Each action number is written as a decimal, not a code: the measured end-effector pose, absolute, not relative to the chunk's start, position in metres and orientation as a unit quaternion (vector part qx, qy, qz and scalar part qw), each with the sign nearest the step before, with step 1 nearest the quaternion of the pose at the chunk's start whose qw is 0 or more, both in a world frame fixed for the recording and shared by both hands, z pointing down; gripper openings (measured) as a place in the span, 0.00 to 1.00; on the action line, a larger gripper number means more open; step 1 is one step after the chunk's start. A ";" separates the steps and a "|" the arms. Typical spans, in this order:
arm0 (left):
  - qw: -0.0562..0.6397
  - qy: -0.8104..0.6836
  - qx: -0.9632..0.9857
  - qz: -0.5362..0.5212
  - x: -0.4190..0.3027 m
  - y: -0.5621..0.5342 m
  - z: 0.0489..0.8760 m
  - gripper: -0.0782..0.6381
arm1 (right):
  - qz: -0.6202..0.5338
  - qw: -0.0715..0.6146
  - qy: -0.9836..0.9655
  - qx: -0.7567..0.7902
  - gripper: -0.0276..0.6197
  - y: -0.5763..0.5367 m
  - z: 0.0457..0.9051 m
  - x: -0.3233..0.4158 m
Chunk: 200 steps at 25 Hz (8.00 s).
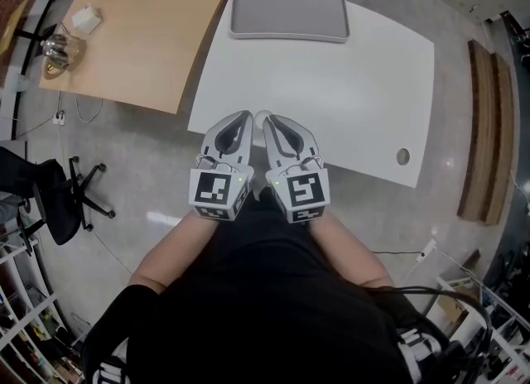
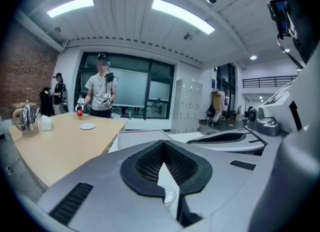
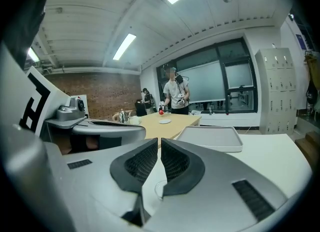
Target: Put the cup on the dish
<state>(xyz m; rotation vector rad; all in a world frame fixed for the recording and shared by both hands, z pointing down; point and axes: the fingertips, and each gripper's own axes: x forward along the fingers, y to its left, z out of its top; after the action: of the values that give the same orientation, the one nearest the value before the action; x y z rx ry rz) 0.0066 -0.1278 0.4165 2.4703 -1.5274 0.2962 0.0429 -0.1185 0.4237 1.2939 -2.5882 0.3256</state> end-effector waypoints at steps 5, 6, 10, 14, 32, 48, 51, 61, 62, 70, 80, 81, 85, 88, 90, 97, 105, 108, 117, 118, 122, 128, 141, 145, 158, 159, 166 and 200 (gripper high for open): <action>0.113 -0.500 0.850 0.123 -0.001 -0.140 0.434 0.12 | 0.118 0.134 -0.878 0.445 0.07 -0.128 0.438 0.032; 0.114 -0.495 0.852 0.128 -0.003 -0.143 0.439 0.12 | 0.120 0.140 -0.875 0.447 0.07 -0.130 0.443 0.031; 0.127 -0.473 0.860 0.145 -0.008 -0.152 0.462 0.12 | 0.137 0.165 -0.866 0.452 0.07 -0.138 0.467 0.026; 0.139 -0.450 0.867 0.161 -0.007 -0.158 0.486 0.12 | 0.148 0.189 -0.857 0.456 0.07 -0.141 0.491 0.023; 0.174 -0.420 0.867 0.202 -0.019 -0.173 0.544 0.12 | 0.211 0.246 -0.836 0.444 0.39 -0.151 0.562 0.014; 0.197 -0.409 0.862 0.226 -0.029 -0.172 0.579 0.12 | 0.237 0.286 -0.813 0.449 0.42 -0.151 0.613 0.016; 0.201 -0.405 0.862 0.228 -0.028 -0.171 0.583 0.12 | 0.244 0.291 -0.808 0.451 0.42 -0.152 0.621 0.016; 0.213 -0.395 0.863 0.233 -0.028 -0.169 0.594 0.12 | 0.250 0.310 -0.798 0.453 0.42 -0.154 0.644 0.013; 0.214 -0.394 0.863 0.233 -0.029 -0.170 0.595 0.12 | 0.250 0.310 -0.797 0.454 0.42 -0.155 0.645 0.013; 0.220 -0.386 0.865 0.233 -0.027 -0.173 0.601 0.12 | 0.254 0.313 -0.792 0.459 0.42 -0.157 0.656 0.011; 0.222 -0.373 0.870 0.234 -0.025 -0.171 0.604 0.12 | 0.239 0.314 -0.784 0.480 0.42 -0.158 0.654 0.015; 0.222 -0.372 0.870 0.235 -0.025 -0.171 0.604 0.12 | 0.239 0.314 -0.783 0.481 0.42 -0.159 0.655 0.015; 0.221 -0.368 0.872 0.236 -0.024 -0.171 0.604 0.12 | 0.240 0.314 -0.782 0.483 0.42 -0.159 0.655 0.017; 0.218 -0.368 0.873 0.235 -0.025 -0.174 0.602 0.12 | 0.246 0.311 -0.780 0.484 0.42 -0.160 0.654 0.017; 0.215 -0.368 0.874 0.233 -0.026 -0.177 0.600 0.12 | 0.248 0.310 -0.779 0.486 0.42 -0.161 0.654 0.017; 0.201 -0.365 0.881 0.224 -0.016 -0.187 0.582 0.12 | 0.237 0.309 -0.782 0.487 0.42 -0.167 0.634 0.024; 0.173 -0.368 0.891 0.202 -0.008 -0.198 0.548 0.12 | 0.219 0.316 -0.792 0.475 0.42 -0.165 0.592 0.027; 0.159 -0.369 0.895 0.194 -0.005 -0.199 0.528 0.12 | 0.211 0.318 -0.795 0.472 0.42 -0.161 0.571 0.032; 0.130 -0.371 0.904 0.171 0.000 -0.195 0.479 0.12 | 0.167 0.302 -0.809 0.476 0.42 -0.164 0.505 0.038; 0.126 -0.371 0.904 0.169 -0.002 -0.197 0.474 0.12 | 0.163 0.299 -0.810 0.477 0.42 -0.165 0.498 0.038; 0.104 -0.373 0.908 0.161 -0.004 -0.203 0.450 0.12 | 0.148 0.289 -0.815 0.480 0.42 -0.169 0.469 0.039; 0.088 -0.370 0.913 0.148 -0.002 -0.207 0.425 0.12 | 0.134 0.279 -0.820 0.481 0.42 -0.173 0.429 0.041; 0.060 -0.361 0.923 0.117 -0.021 -0.217 0.388 0.12 | 0.102 0.273 -0.817 0.497 0.42 -0.186 0.399 0.019; 0.058 -0.359 0.924 0.116 -0.021 -0.224 0.382 0.12 | 0.102 0.269 -0.815 0.503 0.42 -0.196 0.392 0.020; 0.059 -0.361 0.925 0.104 -0.057 -0.225 0.382 0.12 | 0.096 0.263 -0.807 0.520 0.42 -0.200 0.388 -0.002; 0.059 -0.361 0.925 0.102 -0.057 -0.225 0.381 0.12 | 0.096 0.263 -0.807 0.520 0.42 -0.200 0.387 -0.002; 0.067 -0.371 0.921 0.099 -0.057 -0.237 0.381 0.12 | 0.097 0.264 -0.807 0.519 0.42 -0.215 0.388 0.003; 0.075 -0.415 0.900 0.109 -0.003 -0.392 0.394 0.12 | 0.108 0.261 -0.820 0.497 0.42 -0.368 0.401 0.066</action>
<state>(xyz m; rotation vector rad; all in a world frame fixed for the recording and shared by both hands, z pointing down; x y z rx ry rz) -0.0033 -0.3917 0.3936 2.7004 -1.2465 0.3280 0.0660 -0.3683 0.4012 1.3465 -2.2203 0.2935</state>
